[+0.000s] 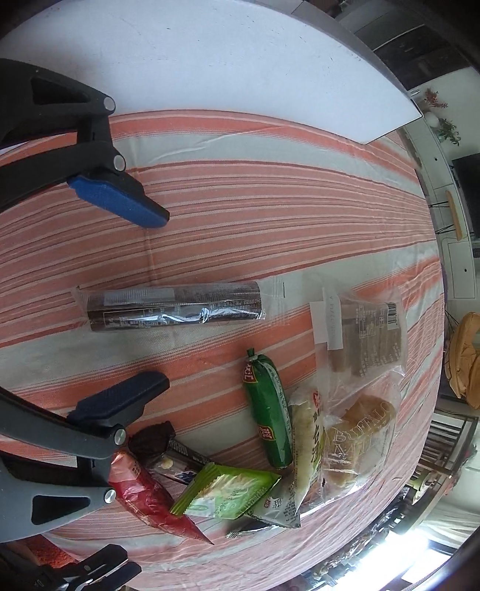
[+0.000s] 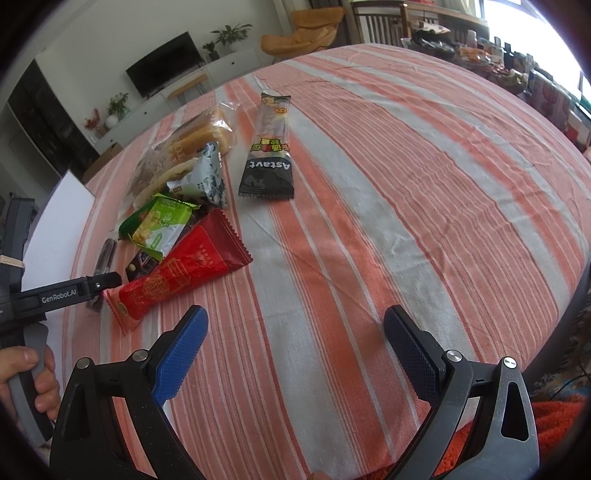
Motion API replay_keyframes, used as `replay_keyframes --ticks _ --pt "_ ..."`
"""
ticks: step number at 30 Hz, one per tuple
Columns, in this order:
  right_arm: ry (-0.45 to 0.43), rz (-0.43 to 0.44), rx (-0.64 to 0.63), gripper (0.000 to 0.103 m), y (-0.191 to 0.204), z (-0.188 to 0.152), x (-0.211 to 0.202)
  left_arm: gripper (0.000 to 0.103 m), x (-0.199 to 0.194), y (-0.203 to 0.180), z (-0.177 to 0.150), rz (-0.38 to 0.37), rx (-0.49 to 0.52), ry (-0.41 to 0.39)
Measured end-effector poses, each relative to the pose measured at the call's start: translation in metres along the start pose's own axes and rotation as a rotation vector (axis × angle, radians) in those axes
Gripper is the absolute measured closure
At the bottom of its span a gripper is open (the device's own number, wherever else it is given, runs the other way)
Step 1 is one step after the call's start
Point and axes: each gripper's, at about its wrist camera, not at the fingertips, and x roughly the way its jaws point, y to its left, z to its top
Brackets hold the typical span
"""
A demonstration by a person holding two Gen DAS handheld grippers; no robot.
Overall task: Organize snacks
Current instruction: 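Close the left tool on the dark wrapped stick and lift it, then grasp the red packet with the right tool while the left tool holds the stick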
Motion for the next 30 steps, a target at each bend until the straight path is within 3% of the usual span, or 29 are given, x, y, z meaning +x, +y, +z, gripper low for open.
replay_keyframes --ticks 5,20,23,25,30 --pt "0.000 0.000 0.000 0.005 0.000 0.000 0.000 0.082 -0.013 -0.015 -0.019 -0.032 0.053 -0.034" --pt "-0.008 0.057 0.041 0.005 -0.010 0.000 -0.003 0.086 -0.049 0.005 -0.060 -0.208 -0.051 -0.130" --pt "-0.027 0.145 0.135 0.007 -0.027 0.000 -0.009 0.086 -0.066 0.010 -0.069 -0.238 -0.074 -0.171" --pt "-0.011 0.141 0.213 0.007 -0.031 0.000 -0.012 0.086 -0.078 0.013 -0.077 -0.257 -0.086 -0.194" --pt "0.051 0.115 0.105 0.007 0.031 0.011 -0.002 0.086 -0.092 0.011 -0.087 -0.271 -0.064 -0.233"
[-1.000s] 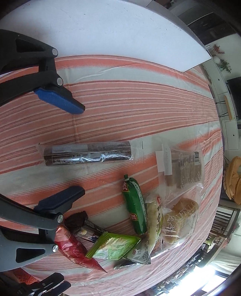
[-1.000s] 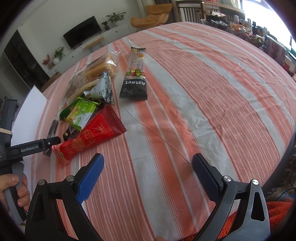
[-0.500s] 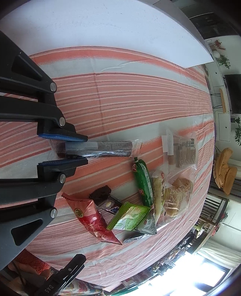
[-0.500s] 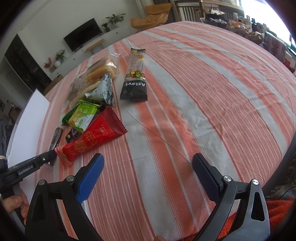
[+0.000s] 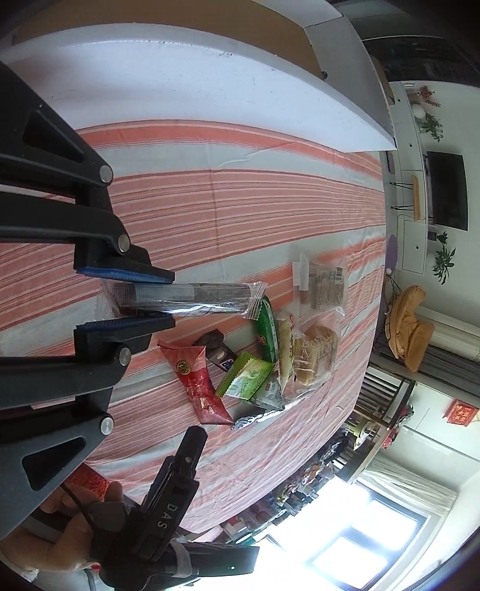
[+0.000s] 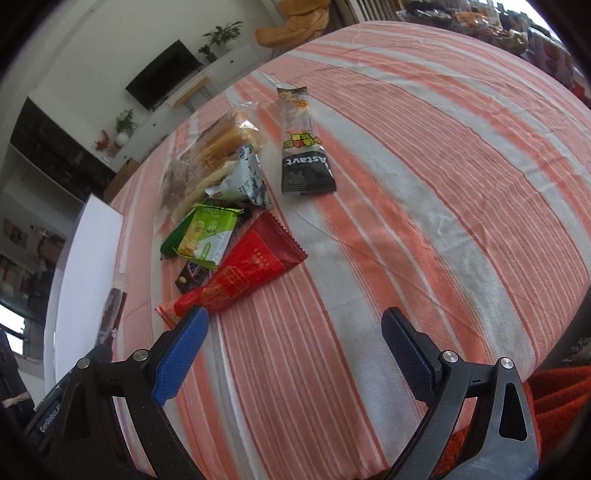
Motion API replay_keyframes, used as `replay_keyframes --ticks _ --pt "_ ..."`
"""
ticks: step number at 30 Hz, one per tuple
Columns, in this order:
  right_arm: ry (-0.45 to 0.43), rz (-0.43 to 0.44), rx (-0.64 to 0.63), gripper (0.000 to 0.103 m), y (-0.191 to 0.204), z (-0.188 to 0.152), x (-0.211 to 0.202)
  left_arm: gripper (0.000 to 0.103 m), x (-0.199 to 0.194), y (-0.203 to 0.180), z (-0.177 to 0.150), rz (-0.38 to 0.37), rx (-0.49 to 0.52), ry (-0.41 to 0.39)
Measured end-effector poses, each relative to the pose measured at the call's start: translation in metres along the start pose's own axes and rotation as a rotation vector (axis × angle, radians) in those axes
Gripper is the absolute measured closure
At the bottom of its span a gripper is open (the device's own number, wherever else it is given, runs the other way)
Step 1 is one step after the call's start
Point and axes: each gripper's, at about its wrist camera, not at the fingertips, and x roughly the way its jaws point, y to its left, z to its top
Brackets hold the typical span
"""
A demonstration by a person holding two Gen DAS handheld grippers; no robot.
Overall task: Organize snacks
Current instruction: 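Grasp the red packet with the right tool while the left tool holds the stick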
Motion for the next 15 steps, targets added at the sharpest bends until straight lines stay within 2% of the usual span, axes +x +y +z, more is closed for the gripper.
replay_keyframes --ticks 3,4,6,7,9,11,15 --pt "-0.014 -0.013 -0.026 0.008 0.042 0.013 0.025 0.086 -0.005 0.000 -0.001 -0.025 -0.005 0.000" --pt "0.003 -0.037 -0.058 0.009 0.052 0.016 0.038 0.086 -0.008 0.001 -0.002 -0.030 -0.005 -0.002" --pt "0.034 -0.140 -0.185 0.009 0.067 0.014 0.058 0.086 -0.018 0.005 -0.003 -0.034 -0.006 -0.015" --pt "0.041 -0.156 -0.236 0.009 0.067 0.009 0.060 0.086 -0.023 0.008 -0.004 -0.036 -0.007 -0.024" --pt "0.039 -0.131 -0.280 0.009 0.053 0.001 0.048 0.086 -0.032 0.012 -0.007 -0.027 -0.003 -0.041" --pt "0.043 -0.129 -0.258 0.009 0.026 0.002 0.031 0.086 -0.037 0.013 -0.009 -0.027 0.001 -0.053" --pt "0.053 -0.049 -0.089 0.009 -0.020 0.020 -0.004 0.087 -0.033 0.008 -0.011 -0.038 0.012 -0.063"
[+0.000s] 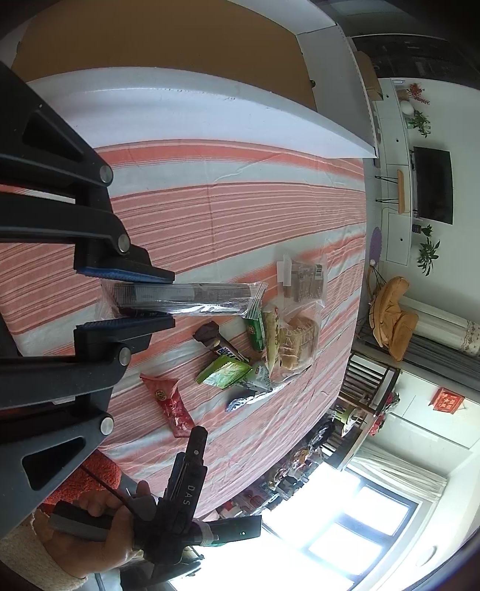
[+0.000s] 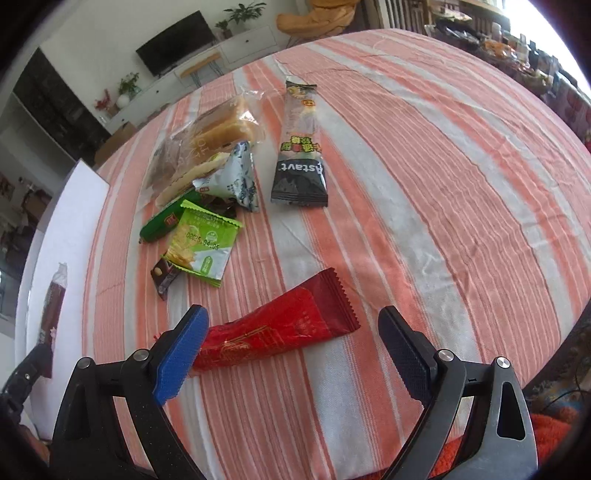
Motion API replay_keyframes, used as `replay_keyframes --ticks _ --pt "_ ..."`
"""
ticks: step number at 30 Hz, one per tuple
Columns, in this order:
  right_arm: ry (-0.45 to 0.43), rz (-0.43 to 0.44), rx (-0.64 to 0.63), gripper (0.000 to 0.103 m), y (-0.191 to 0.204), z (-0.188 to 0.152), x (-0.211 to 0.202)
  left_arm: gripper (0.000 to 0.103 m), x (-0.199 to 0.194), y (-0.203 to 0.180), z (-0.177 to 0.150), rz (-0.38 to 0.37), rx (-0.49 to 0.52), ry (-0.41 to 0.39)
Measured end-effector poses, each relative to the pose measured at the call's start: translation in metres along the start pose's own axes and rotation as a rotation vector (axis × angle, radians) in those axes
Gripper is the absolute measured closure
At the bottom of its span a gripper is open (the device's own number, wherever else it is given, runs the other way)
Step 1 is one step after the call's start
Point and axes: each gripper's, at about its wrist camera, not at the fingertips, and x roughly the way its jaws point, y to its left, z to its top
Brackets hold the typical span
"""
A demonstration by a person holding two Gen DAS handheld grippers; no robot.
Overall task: Organize snacks
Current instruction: 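Grasp the red packet with the right tool while the left tool holds the stick, then carry the red packet into the box and open the right tool while left carries stick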
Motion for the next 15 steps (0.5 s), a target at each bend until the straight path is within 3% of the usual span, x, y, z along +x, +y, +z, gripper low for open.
replay_keyframes --ticks 2,7,9,10,12,14,15 --pt "0.020 0.011 0.029 0.009 0.000 0.004 -0.006 0.086 0.003 -0.001 0.002 -0.015 -0.010 0.005" --pt "0.183 0.091 0.179 0.009 0.023 -0.012 0.018 0.086 -0.010 -0.005 0.004 -0.015 0.002 -0.024" --pt "0.178 0.110 0.183 0.009 0.037 -0.013 0.033 0.086 -0.015 -0.003 0.003 -0.018 -0.005 -0.030" --pt "0.117 0.070 0.129 0.012 0.049 -0.009 0.034 0.086 -0.016 -0.001 0.003 -0.019 -0.011 -0.030" --pt "0.076 -0.009 0.026 0.039 0.066 -0.004 0.045 0.086 -0.020 0.001 0.002 -0.018 -0.017 -0.033" --pt "0.045 -0.051 0.013 0.059 0.069 -0.005 0.044 0.086 -0.024 0.003 0.002 -0.016 -0.019 -0.039" --pt "0.061 -0.029 0.019 0.084 0.065 -0.005 0.043 0.086 -0.027 0.004 0.002 -0.017 -0.021 -0.043"
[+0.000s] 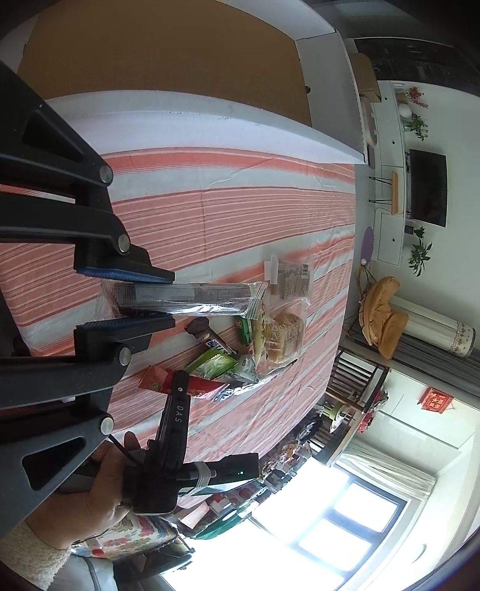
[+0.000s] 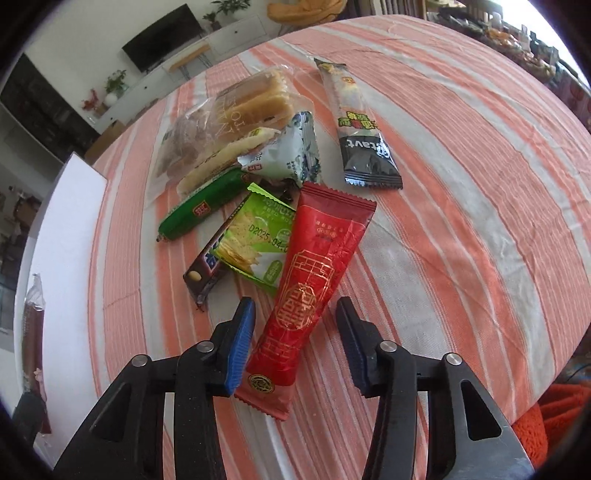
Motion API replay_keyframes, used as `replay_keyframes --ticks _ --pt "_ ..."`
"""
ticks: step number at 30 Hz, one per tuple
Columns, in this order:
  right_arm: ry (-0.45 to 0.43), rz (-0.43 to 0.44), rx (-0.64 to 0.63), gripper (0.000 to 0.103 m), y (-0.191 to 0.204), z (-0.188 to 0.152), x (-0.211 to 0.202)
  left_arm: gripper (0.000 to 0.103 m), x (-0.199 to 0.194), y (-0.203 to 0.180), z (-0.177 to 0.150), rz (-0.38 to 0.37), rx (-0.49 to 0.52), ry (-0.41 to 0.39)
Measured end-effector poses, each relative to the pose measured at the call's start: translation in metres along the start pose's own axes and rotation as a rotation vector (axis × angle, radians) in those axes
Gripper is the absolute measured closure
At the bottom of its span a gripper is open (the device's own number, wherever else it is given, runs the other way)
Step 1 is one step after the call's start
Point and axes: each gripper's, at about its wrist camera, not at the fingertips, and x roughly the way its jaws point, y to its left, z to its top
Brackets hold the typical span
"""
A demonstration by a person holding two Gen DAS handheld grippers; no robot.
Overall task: Organize snacks
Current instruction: 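Carry the red packet into the box and open the right tool while left carries stick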
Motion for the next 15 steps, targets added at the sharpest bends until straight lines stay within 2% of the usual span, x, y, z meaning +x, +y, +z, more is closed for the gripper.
replay_keyframes --ticks 1,3,9,11,15 --pt "0.025 0.060 0.036 0.088 -0.008 -0.002 -0.001 0.086 -0.002 0.001 0.000 -0.001 -0.001 -0.004" --pt "0.039 0.114 0.114 0.090 -0.031 -0.007 -0.010 0.086 -0.005 0.000 0.001 -0.004 0.000 -0.009" --pt "0.052 0.331 0.272 0.091 -0.076 -0.012 -0.032 0.087 -0.007 -0.006 0.008 -0.085 -0.026 -0.004" --pt "0.035 0.355 0.267 0.091 -0.074 -0.010 -0.043 0.086 -0.017 -0.006 0.013 -0.114 -0.036 -0.019" --pt "0.009 0.418 0.191 0.091 -0.040 -0.007 -0.071 0.086 -0.057 0.006 0.026 -0.157 -0.069 -0.073"
